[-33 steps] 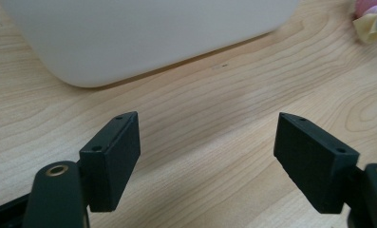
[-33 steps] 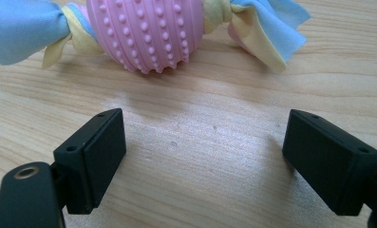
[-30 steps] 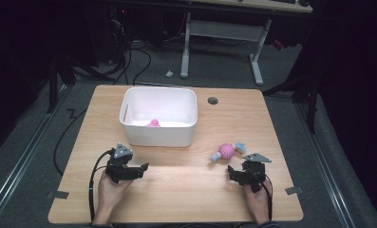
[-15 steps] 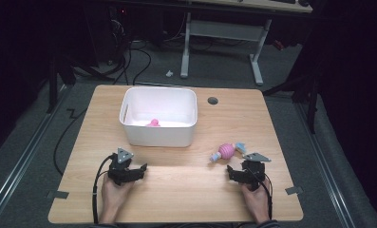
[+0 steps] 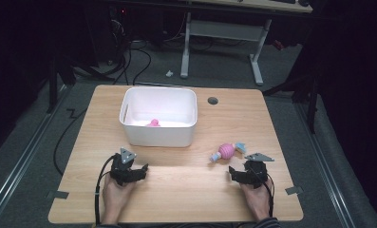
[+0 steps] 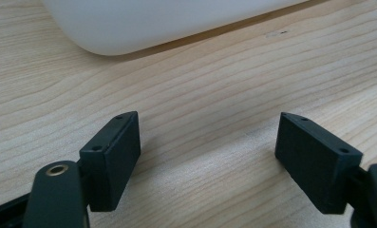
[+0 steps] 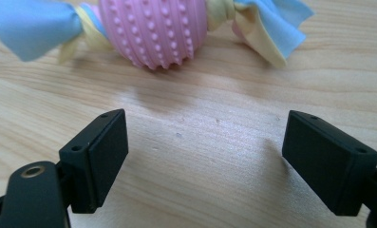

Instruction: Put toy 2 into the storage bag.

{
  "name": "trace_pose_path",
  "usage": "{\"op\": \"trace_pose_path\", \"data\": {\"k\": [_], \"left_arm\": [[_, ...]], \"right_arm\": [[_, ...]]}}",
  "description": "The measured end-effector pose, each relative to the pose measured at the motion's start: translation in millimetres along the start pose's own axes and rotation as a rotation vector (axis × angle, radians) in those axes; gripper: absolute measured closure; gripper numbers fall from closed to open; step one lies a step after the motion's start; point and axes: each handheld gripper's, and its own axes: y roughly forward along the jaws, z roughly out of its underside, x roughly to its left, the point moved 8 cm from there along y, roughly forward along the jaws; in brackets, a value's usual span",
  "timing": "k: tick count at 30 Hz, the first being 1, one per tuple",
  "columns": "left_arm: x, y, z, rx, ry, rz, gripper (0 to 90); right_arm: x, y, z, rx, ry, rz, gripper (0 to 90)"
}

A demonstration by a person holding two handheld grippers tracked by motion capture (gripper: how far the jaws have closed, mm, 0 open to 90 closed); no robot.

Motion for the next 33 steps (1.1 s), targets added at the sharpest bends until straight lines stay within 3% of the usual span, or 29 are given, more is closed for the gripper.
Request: {"op": "trace_pose_path", "data": {"k": [11,16,22,33], "left_arm": [[-0.1,-0.1,0.1,0.000,-0.001,0.002,23.3],[-0.2,-0.1,0.2,0.001,0.000,0.002,23.2],[-0.2,-0.1,0.2,0.001,-0.001,0.002,23.2],[-0.1,-0.1,0.2,0.001,-0.001,0.002,23.2]], "right_arm": [[4.4,-26.4,-28.1,-0.063,-0.094,-0.037,16.7],[13.8,-22.4,-43.2,-0.066,-0.141,-0.074,16.1],[22.3,-14.3,-59.4,-0.064,-0.160,-0.112,15.9],[23.3,-1.0,-72.9,-0.048,-0.191,-0.141,15.1]]}}
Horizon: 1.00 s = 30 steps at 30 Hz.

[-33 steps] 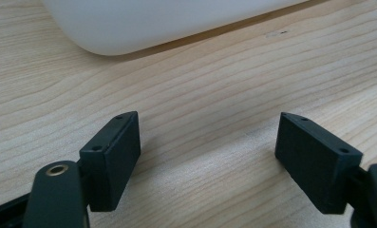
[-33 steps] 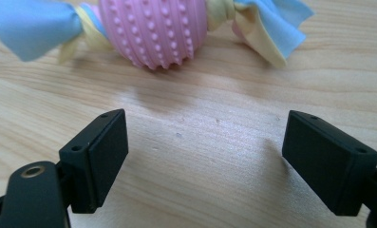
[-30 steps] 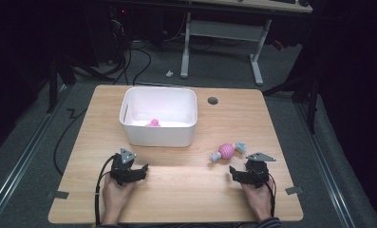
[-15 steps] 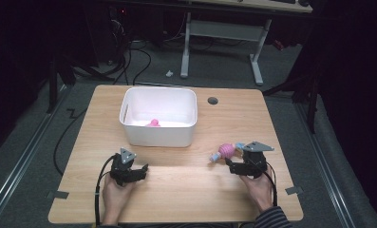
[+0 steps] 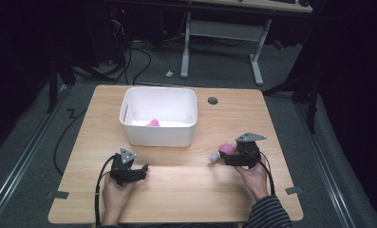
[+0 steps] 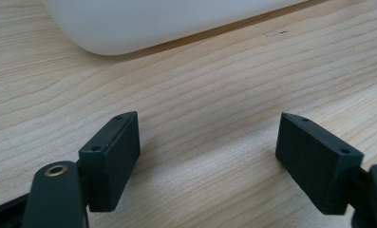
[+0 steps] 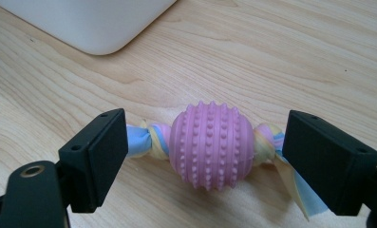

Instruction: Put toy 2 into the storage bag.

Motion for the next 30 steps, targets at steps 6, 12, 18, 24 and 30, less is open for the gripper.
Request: {"op": "trace_pose_path", "data": {"k": [6,12,18,24,30], "left_arm": [[0.0,0.1,-0.1,-0.001,-0.001,0.000,23.2],[0.0,0.0,0.0,0.000,0.000,0.000,23.2],[0.0,0.0,0.0,0.000,-0.001,0.001,23.1],[0.3,0.0,0.1,0.001,-0.003,0.004,22.6],[0.4,0.1,0.1,0.002,-0.003,0.006,22.5]], "right_arm": [[-0.6,2.9,-5.2,-0.005,-0.020,-0.024,14.5],[-1.2,10.3,-7.1,0.010,-0.023,-0.037,13.9],[-0.4,15.9,-7.2,0.028,-0.038,-0.053,12.9],[-0.5,24.7,-3.2,0.055,-0.042,-0.057,11.3],[-1.2,30.8,2.3,0.087,-0.067,-0.041,9.6]]}}
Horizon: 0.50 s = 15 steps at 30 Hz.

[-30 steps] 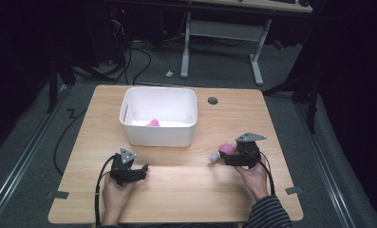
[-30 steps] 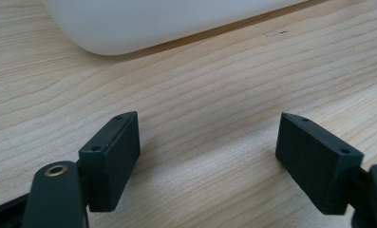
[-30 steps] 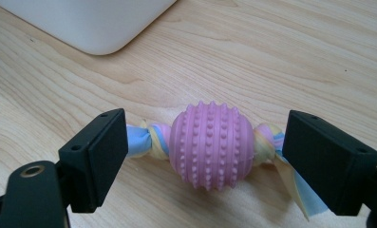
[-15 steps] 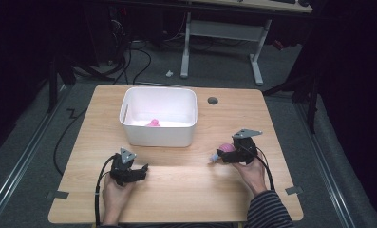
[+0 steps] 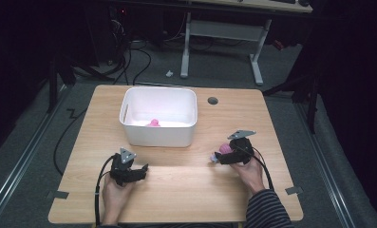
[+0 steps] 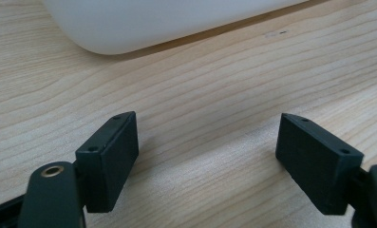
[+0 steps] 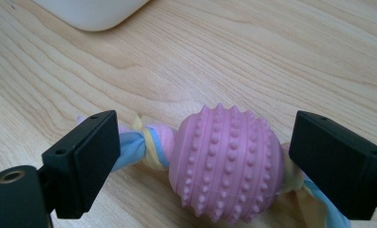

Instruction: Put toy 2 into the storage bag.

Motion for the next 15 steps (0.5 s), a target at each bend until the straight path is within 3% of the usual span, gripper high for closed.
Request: {"op": "trace_pose_path", "data": {"k": [11,13,15], "left_arm": [[0.6,0.3,-0.3,0.000,-0.002,0.000,22.4],[0.7,0.3,-0.3,0.000,-0.002,0.000,22.4],[0.6,0.3,-0.3,0.000,-0.002,0.000,22.4]], "right_arm": [[-0.9,4.4,3.5,0.036,-0.027,0.057,13.2],[-2.1,8.3,7.4,0.061,-0.028,0.062,14.3],[-5.1,12.8,12.0,0.091,-0.044,0.101,15.0]]}}
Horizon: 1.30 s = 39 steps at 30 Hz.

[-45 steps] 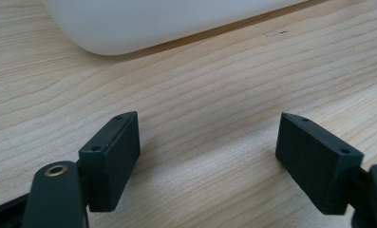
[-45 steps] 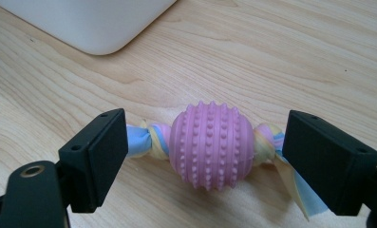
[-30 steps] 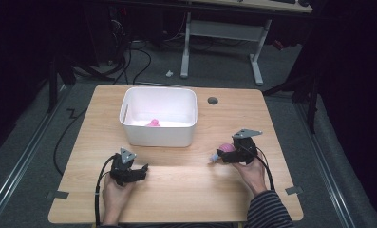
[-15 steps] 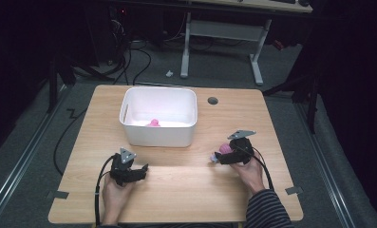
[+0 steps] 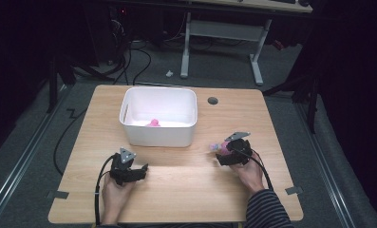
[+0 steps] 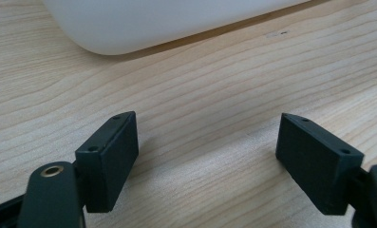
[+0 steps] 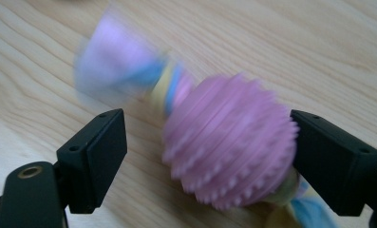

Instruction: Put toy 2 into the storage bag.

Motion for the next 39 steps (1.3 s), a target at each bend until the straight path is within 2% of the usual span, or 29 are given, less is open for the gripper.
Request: {"op": "trace_pose_path", "data": {"k": [2,7,21,22,26,31,39], "left_arm": [[0.0,0.0,0.0,0.000,0.000,0.000,22.4],[0.0,0.0,0.0,0.000,0.000,0.000,22.4],[0.0,0.0,0.1,0.001,0.002,-0.003,22.2],[-0.1,-0.1,0.1,0.001,0.004,-0.005,22.2],[-0.3,-0.1,0.1,0.001,0.006,-0.005,21.9],[-0.5,-0.3,0.3,0.001,0.006,-0.006,21.9],[-0.6,-0.4,0.5,0.001,0.005,-0.008,21.9]], "right_arm": [[-1.7,1.2,1.4,-0.002,0.004,0.007,18.5],[-5.9,-4.8,-0.9,-0.048,0.021,-0.005,31.7],[-6.5,-9.3,-3.1,-0.063,0.028,-0.001,34.0],[-7.5,-14.2,-5.5,-0.082,0.036,-0.006,34.0],[-7.7,-25.3,-9.2,-0.104,0.061,-0.020,34.0],[-8.7,-38.7,-12.2,-0.146,0.107,-0.065,33.9],[-13.4,-45.7,-12.1,-0.160,0.158,-0.125,34.0]]}}
